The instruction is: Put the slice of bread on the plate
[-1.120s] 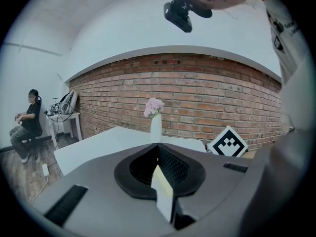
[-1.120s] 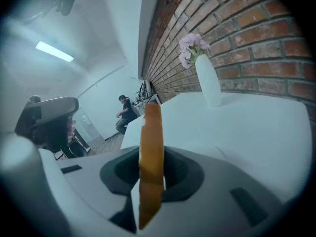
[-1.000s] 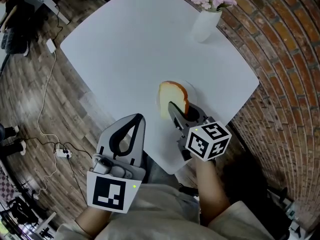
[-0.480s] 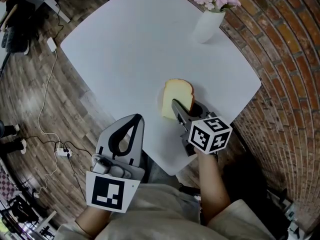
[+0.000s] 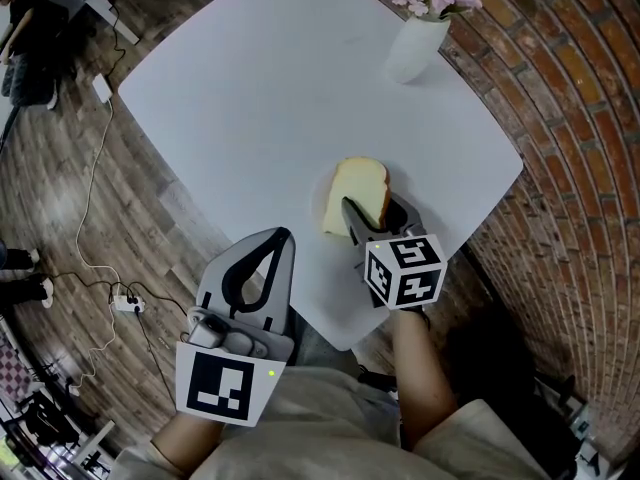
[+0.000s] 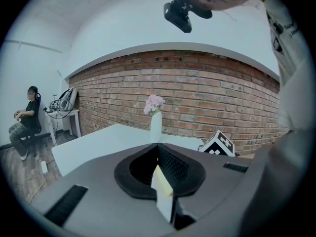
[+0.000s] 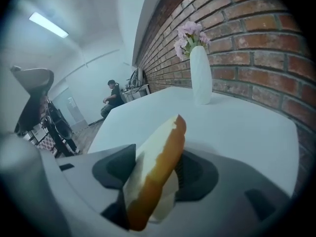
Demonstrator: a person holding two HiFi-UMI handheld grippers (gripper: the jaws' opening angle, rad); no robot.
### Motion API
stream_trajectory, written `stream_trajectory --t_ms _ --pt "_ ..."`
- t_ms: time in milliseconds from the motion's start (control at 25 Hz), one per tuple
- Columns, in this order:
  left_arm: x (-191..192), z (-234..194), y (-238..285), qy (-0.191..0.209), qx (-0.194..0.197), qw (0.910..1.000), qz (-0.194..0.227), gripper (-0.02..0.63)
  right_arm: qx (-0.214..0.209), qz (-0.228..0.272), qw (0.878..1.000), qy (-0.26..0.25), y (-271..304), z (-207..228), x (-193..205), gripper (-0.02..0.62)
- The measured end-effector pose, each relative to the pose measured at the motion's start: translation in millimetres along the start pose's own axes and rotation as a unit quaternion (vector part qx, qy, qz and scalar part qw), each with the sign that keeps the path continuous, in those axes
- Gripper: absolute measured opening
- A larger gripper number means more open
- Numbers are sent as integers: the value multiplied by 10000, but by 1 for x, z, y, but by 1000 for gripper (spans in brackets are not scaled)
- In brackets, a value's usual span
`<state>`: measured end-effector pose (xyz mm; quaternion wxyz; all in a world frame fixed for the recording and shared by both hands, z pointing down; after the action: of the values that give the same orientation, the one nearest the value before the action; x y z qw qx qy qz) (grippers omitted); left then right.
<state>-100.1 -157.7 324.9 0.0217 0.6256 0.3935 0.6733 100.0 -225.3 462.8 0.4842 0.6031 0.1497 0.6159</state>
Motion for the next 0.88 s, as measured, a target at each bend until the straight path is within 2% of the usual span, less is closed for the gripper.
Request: stream_trajectory --t_ms 120,240,440,880 --pt "1 2 3 -5 22 10000 -22 11 193 -135 9997 -117 2 4 3 309" --pt "1 4 5 30 73 10000 -48 11 291 -230 9992 -146 5 7 8 344" --pt "4 6 15 22 164 9997 -185 9 556 -51 9984 -104 0 10 9 356" --pt "3 15 39 77 477 9982 -350 11 610 231 9978 113 -17 16 8 354"
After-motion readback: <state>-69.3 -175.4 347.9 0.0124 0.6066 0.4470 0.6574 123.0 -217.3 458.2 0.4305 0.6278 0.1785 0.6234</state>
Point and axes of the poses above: the fingertips, and each gripper's own axes: y forward along the fingers, z to its right, x out of its underside, the point moved 10 cm from there along -y, backward along the fingers, and after that the axes turned 12 degrees about -z, right-handed, at the moved point
